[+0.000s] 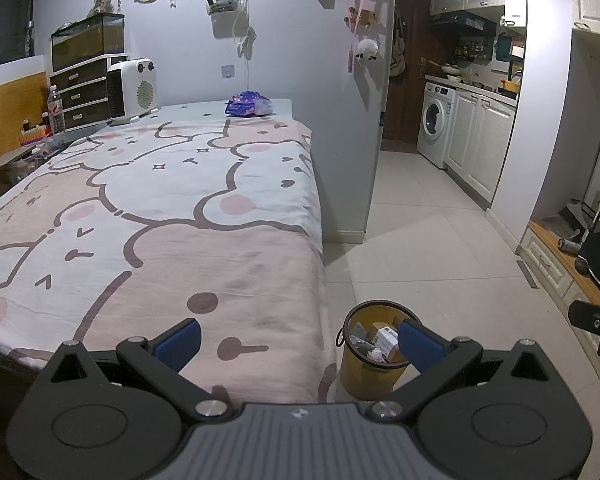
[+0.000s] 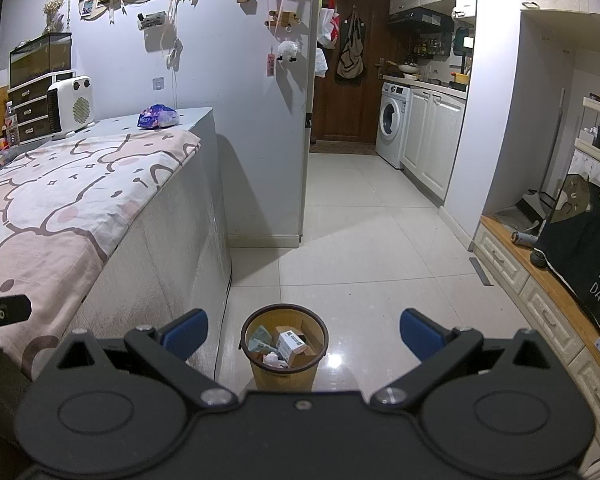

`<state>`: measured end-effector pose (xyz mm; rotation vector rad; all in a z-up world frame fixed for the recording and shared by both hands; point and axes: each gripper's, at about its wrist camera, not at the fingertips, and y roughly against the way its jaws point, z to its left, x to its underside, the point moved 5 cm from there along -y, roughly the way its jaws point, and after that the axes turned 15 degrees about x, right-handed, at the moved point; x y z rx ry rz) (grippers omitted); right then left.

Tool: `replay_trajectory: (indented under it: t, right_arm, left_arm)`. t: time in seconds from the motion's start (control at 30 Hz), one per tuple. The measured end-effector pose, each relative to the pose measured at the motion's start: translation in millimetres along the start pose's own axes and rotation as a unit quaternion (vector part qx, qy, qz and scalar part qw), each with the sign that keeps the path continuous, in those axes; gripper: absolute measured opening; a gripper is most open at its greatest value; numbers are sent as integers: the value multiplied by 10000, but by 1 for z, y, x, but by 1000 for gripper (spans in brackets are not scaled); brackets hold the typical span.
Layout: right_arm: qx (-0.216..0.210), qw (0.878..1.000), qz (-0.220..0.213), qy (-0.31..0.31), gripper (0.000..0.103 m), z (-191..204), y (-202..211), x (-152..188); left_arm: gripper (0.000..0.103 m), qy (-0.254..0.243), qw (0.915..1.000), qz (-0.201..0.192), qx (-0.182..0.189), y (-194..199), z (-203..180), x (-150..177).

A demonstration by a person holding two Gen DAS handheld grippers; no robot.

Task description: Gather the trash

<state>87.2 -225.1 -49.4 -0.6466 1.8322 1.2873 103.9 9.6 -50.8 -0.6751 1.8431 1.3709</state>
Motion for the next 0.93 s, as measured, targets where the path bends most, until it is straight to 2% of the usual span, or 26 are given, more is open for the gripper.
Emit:
replay_trajectory:
  t: [0.93]
  right_arm:
    - [-2,10000,8,5,103,0,0,0]
  left_arm:
    - [103,-6,10000,16,40,-2,-5,1]
